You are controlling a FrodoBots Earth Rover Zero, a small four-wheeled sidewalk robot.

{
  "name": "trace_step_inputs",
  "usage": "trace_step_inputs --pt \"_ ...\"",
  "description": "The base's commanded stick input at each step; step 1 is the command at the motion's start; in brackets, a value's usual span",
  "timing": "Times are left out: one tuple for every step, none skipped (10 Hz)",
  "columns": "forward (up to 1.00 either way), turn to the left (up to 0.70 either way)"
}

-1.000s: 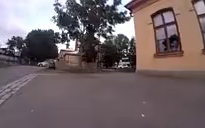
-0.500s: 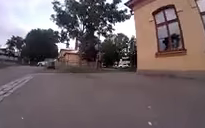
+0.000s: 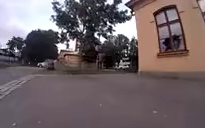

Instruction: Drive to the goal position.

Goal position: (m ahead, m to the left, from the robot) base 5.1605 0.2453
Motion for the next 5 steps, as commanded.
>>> trace_step_inputs --pt "0.45 0.27" --pt "0.45 0.27" --pt "0.45 0.27" --pt "0.45 0.27" --pt "0.45 0.27"
